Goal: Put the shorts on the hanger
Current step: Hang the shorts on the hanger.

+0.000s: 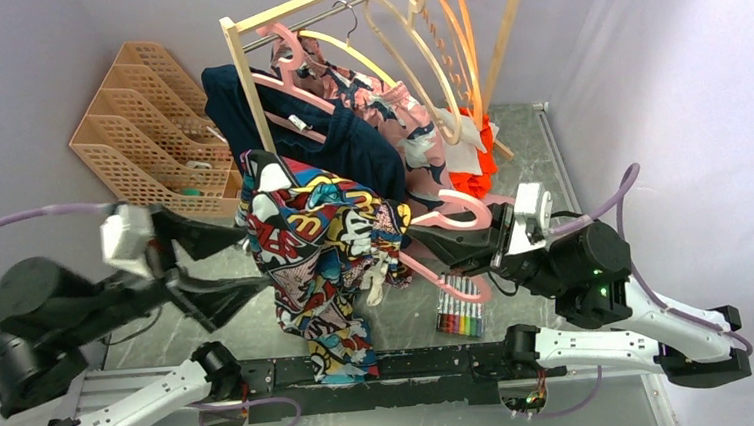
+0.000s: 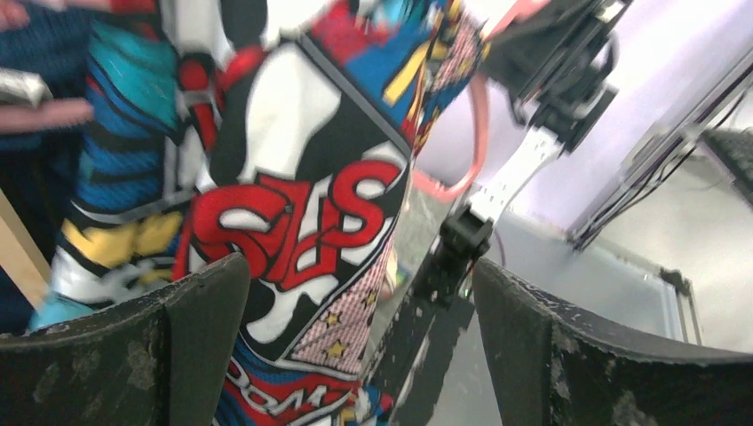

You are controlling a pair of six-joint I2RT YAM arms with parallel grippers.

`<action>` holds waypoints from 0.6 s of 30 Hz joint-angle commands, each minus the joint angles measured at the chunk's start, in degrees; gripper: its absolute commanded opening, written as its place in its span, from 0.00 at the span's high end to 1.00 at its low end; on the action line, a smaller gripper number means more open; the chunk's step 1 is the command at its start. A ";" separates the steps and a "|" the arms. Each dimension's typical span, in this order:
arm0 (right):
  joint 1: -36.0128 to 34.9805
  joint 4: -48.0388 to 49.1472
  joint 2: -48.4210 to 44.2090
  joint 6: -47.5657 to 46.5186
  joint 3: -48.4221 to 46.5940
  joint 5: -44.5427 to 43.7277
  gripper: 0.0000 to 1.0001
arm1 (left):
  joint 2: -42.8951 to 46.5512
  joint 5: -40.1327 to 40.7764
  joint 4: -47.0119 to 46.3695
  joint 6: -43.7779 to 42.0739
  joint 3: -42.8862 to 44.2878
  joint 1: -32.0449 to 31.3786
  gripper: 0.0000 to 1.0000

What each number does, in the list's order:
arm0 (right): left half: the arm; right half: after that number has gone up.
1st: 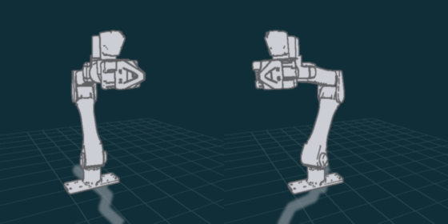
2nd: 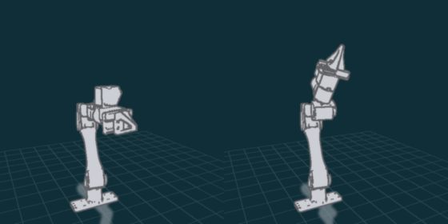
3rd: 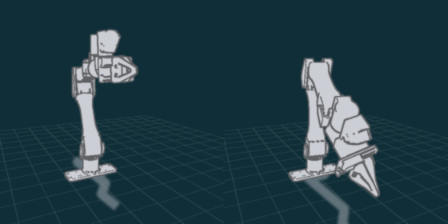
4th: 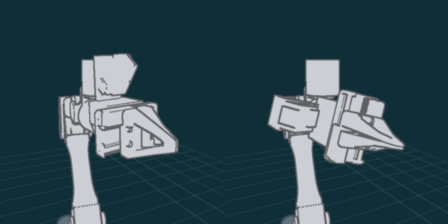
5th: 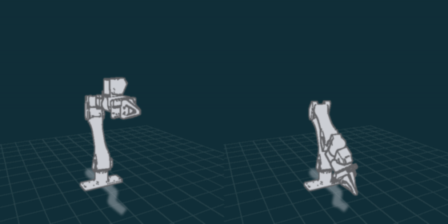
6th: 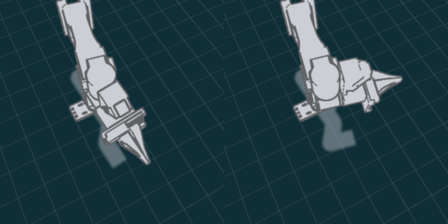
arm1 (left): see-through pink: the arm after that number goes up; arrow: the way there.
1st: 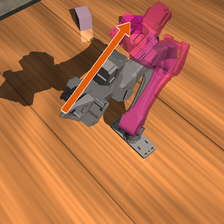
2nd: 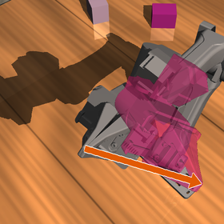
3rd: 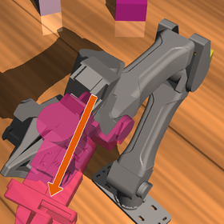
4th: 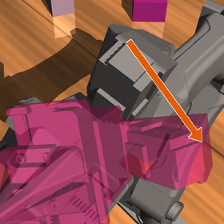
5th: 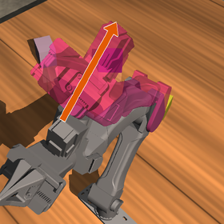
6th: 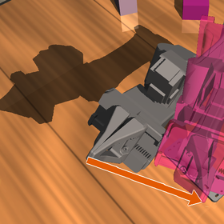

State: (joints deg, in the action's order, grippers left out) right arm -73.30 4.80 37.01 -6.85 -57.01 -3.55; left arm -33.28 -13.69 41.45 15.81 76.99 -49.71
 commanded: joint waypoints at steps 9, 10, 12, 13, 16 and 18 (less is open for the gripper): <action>0.06 -9.32 -1.76 2.36 -4.66 7.36 1.00 | -6.77 -0.47 0.03 -7.86 22.89 -0.13 0.03; 0.05 -9.99 -1.79 2.71 -4.67 7.90 1.00 | -8.27 -1.30 0.37 -8.36 23.68 -0.12 0.03; -0.01 -9.97 -2.38 3.69 -3.88 8.98 1.00 | -10.93 -4.09 0.80 -9.21 24.89 -0.12 0.04; -0.03 -9.40 -2.81 4.34 -3.16 9.32 1.00 | -12.26 -5.94 0.97 -9.37 25.34 -0.18 0.03; -0.01 -5.43 -4.69 6.34 1.41 10.63 1.00 | -16.33 -14.44 1.93 -9.73 26.71 -0.12 0.00; 0.05 -4.56 -4.91 6.90 2.43 11.55 1.00 | -19.31 -21.21 3.48 -9.95 27.54 -0.12 0.00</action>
State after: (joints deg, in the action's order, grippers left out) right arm -73.30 -5.45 34.02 -2.59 -56.60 5.02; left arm -47.13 -21.21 40.56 7.66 103.20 -49.71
